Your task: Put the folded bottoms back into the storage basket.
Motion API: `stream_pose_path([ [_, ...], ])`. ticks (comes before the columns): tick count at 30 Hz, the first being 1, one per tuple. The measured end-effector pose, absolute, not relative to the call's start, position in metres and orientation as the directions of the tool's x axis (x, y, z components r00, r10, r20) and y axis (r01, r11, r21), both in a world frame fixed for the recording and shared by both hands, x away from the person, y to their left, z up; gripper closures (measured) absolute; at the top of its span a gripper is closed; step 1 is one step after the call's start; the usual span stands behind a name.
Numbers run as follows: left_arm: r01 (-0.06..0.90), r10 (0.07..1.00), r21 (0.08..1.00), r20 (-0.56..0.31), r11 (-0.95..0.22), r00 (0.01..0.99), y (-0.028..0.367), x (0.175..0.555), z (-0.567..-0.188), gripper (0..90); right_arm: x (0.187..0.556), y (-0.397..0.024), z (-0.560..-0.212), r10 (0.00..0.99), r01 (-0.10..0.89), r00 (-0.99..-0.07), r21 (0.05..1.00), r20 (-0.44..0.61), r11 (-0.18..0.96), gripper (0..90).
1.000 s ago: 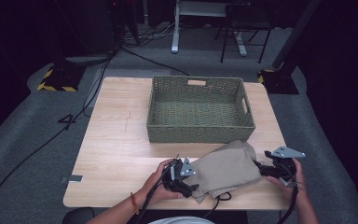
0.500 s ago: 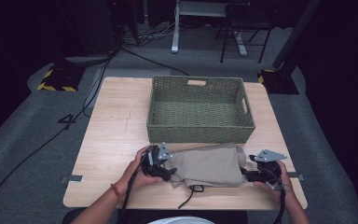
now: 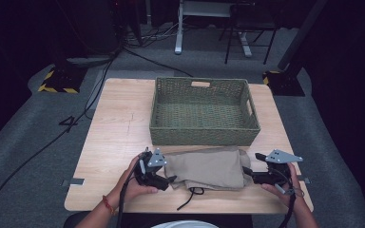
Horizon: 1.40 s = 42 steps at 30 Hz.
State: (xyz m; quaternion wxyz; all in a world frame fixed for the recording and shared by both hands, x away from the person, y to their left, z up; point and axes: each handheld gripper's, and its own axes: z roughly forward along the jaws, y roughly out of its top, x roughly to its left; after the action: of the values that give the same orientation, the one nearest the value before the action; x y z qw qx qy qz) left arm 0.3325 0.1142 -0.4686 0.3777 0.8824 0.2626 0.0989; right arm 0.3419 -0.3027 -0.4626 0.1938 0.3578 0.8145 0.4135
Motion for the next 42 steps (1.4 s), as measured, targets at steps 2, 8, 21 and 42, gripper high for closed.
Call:
stream_pose_path([
  [2,0.38,0.508,0.713,-0.039,-0.589,0.86,0.104,0.327,-0.471,16.2,0.341,-0.297,-0.458,0.728,0.414,-0.685,0.822,0.0,0.39,20.9],
  [8,0.376,0.463,0.673,-0.057,-0.637,0.885,0.083,0.328,-0.486,15.4,0.345,-0.271,-0.458,0.709,0.415,-0.705,0.821,0.017,0.393,16.0],
  [21,0.371,0.473,0.638,-0.012,-0.675,0.881,0.087,0.341,-0.498,15.1,0.379,-0.265,-0.489,0.734,0.539,-0.676,0.724,0.067,0.43,2.6],
  [42,0.415,0.534,0.642,-0.012,-0.644,0.846,0.117,0.351,-0.492,15.5,0.399,-0.257,-0.498,0.728,0.579,-0.681,0.665,0.077,0.471,0.3],
])
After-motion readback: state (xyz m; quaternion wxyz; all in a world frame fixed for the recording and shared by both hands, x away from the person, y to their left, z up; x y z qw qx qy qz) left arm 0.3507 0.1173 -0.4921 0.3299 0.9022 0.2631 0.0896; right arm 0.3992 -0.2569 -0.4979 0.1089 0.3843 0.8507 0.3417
